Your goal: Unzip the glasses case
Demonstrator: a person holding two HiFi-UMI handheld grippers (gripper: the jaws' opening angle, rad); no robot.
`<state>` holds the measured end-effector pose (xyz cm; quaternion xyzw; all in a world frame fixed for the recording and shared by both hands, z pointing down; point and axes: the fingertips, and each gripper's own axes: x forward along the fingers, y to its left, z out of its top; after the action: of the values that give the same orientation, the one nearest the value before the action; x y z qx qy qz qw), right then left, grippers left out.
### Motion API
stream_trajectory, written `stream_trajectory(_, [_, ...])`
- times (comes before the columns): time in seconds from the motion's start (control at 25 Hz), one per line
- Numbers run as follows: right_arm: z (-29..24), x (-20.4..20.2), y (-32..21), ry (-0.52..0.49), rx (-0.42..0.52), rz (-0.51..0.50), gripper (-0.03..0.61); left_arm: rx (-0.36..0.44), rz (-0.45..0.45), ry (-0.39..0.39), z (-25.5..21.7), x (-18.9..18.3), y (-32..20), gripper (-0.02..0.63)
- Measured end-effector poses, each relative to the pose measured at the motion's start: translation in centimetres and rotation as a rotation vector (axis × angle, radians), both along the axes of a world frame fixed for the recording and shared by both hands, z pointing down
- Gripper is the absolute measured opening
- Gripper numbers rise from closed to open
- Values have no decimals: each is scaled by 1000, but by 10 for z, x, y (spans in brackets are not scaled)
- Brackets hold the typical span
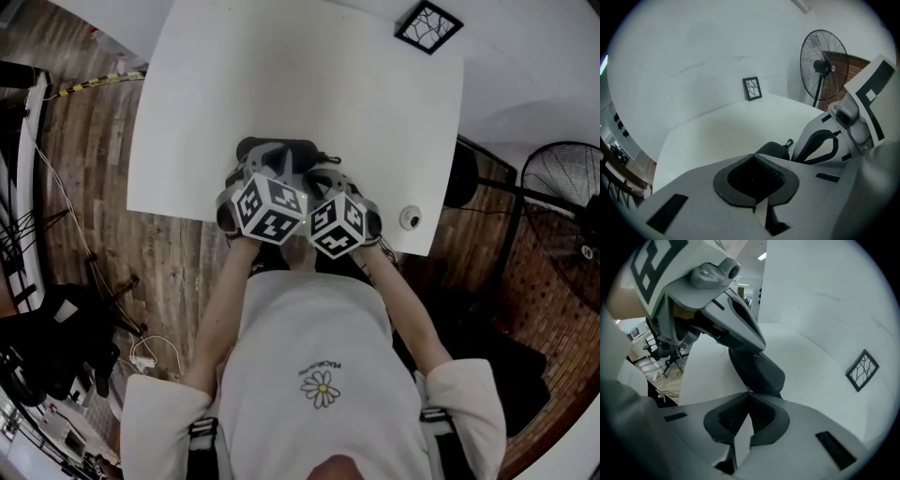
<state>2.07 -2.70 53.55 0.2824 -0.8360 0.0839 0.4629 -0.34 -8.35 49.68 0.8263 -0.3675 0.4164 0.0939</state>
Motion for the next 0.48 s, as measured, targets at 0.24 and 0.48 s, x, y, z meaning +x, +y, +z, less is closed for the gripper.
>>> stream_trajectory(0.24, [5,17,1,62,11,-15,6,-1,13,4,1,7,8,6])
stream_trajectory(0.48, [7,42,-16,153,49,-80,6,-27,-5,18,4,10,8,6])
